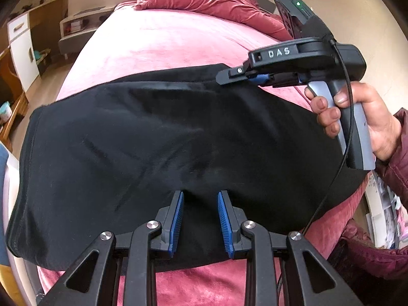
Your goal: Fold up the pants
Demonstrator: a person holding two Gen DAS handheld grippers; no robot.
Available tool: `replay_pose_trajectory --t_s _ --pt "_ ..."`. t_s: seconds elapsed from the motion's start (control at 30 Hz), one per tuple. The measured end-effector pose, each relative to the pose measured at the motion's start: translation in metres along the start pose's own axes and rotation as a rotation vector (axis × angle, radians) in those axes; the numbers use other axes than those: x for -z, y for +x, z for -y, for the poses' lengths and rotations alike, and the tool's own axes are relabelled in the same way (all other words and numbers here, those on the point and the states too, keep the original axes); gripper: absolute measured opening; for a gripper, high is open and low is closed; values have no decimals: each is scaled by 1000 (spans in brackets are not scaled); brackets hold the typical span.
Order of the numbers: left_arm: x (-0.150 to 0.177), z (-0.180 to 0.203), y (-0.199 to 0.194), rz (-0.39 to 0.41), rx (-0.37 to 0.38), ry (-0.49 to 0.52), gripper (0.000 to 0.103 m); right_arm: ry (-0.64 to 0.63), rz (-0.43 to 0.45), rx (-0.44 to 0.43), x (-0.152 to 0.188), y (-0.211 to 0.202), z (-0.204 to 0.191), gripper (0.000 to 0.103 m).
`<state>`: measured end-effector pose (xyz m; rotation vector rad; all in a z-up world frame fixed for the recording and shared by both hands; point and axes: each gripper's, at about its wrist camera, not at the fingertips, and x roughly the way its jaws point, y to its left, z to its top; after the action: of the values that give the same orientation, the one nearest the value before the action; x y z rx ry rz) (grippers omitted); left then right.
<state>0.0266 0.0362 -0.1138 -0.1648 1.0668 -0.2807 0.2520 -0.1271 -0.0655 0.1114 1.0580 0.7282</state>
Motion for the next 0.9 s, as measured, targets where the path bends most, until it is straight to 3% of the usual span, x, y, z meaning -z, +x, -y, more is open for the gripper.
replay_pose_trajectory --t_s 0.07,0.27,0.4,0.5,0.6,0.67,0.77,0.9 --pt "1 -5 2 1 -13 -18 28 -16 -6 2 -2 5 -1 11" --pt "8 -17 10 -18 -79 -117 28 -51 96 50 -9 -4 -10 9" --pt "11 -17 10 -12 -113 -134 26 -89 46 131 -10 20 -11 9" --pt "13 -15 7 -9 -107 -142 26 -76 40 124 -10 25 -8 10" --pt "11 -21 0 -5 -97 -156 26 -33 55 91 -8 12 -2 16" --pt "12 -26 -7 1 -90 -177 26 -21 99 115 -2 -7 -3 37" --pt "15 -45 -21 0 -85 -237 27 -12 151 64 16 -37 -9 39" --pt "26 -75 -47 31 -93 -354 27 -68 128 -8 57 -59 -29 39"
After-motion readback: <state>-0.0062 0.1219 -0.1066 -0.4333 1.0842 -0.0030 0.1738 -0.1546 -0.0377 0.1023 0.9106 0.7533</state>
